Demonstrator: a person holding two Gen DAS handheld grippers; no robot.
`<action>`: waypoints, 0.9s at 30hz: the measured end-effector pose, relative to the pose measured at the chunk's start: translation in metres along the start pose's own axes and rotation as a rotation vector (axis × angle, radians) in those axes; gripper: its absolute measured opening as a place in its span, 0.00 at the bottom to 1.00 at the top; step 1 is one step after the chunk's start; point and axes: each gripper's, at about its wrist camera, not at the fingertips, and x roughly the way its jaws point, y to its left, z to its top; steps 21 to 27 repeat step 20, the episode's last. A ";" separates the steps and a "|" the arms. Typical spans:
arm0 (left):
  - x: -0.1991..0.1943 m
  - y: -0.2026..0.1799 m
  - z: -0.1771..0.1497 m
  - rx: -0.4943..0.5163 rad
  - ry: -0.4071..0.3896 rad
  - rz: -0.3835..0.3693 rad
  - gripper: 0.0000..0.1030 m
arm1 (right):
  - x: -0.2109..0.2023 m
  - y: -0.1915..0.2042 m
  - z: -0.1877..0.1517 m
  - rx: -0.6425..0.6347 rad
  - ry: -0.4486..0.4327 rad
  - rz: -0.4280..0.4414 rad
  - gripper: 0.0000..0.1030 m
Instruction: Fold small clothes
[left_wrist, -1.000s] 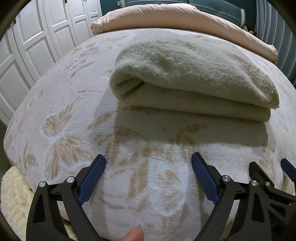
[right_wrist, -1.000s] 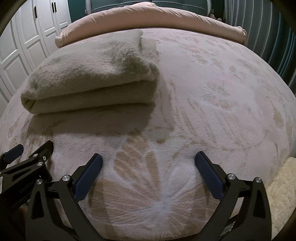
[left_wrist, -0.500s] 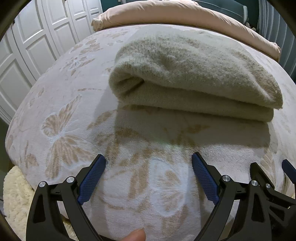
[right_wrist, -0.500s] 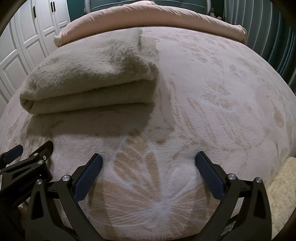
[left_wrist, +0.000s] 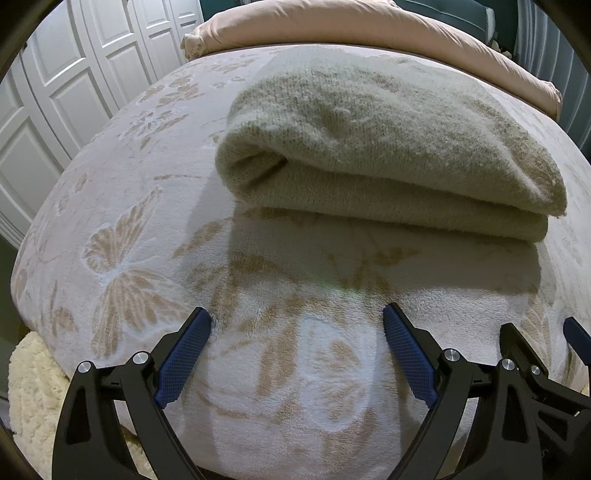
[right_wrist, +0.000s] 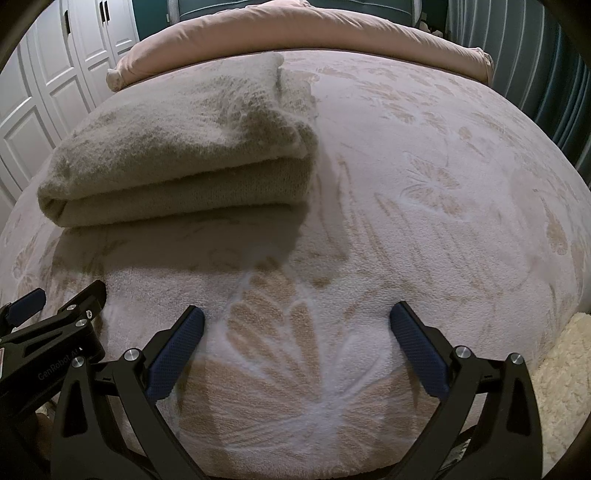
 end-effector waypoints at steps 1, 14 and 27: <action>0.000 0.001 0.000 0.001 0.001 0.000 0.89 | 0.000 0.000 0.000 0.000 0.000 0.000 0.96; 0.002 0.001 0.000 0.008 0.003 0.001 0.89 | 0.000 0.001 -0.001 0.000 0.000 -0.002 0.96; 0.001 0.001 0.002 0.010 0.008 0.002 0.89 | 0.000 0.001 -0.001 0.000 0.001 -0.002 0.96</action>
